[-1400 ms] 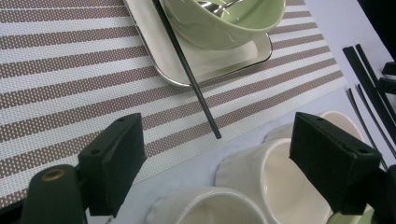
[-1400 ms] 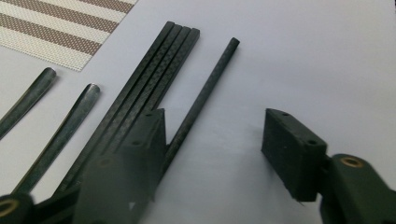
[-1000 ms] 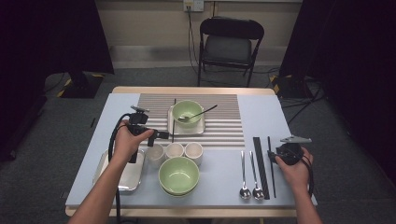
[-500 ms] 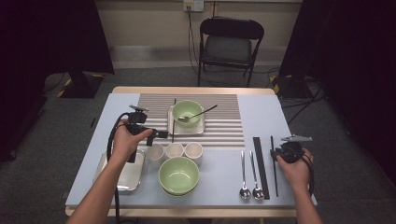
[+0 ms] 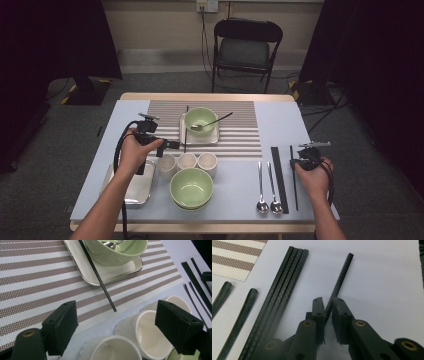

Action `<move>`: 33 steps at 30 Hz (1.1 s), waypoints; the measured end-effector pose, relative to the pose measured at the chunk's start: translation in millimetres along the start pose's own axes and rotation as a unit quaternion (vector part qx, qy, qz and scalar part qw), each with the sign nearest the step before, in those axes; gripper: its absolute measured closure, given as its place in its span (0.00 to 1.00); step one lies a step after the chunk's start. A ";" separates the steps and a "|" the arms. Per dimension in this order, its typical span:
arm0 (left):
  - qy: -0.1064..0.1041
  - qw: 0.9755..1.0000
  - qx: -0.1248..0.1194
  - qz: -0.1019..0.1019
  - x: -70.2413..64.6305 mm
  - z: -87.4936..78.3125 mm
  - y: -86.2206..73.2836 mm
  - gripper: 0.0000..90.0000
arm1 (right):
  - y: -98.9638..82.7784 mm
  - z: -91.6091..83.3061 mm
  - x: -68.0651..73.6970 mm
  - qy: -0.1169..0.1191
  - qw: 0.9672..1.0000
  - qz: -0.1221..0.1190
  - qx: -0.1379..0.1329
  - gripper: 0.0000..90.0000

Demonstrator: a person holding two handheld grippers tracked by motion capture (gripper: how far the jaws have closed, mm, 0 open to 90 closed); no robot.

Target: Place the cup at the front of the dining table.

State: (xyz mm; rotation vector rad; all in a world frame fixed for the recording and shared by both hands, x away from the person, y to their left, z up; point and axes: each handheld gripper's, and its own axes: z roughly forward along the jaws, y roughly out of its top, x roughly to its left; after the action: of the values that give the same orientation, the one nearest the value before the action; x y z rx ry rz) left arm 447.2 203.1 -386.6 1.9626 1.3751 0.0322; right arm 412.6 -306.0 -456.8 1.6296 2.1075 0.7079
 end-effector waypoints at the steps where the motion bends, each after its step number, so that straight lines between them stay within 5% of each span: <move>1: 0.000 1.000 0.004 0.003 0.3 0.3 -0.2 0.20 | 1.0 0.1 -0.2 0.000 1.000 0.001 0.003 0.90; 13: -0.002 1.000 -0.001 0.006 -4.2 1.5 0.7 0.20 | 11.9 2.0 1.2 -0.009 0.999 0.028 0.042 0.90; 20: -0.003 1.000 0.000 0.009 -6.5 3.7 1.1 0.20 | 8.6 1.2 -4.4 0.000 0.998 0.061 0.031 0.96; 33: -0.006 1.000 -0.004 0.009 -5.3 0.6 1.0 0.20 | 8.6 0.4 -12.8 0.023 0.996 0.083 0.025 0.96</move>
State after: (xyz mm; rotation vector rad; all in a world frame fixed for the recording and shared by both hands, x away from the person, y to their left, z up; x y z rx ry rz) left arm 446.0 198.2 -384.5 1.9657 1.3481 0.0347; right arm 422.7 -316.6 -452.0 1.8494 2.0543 0.7564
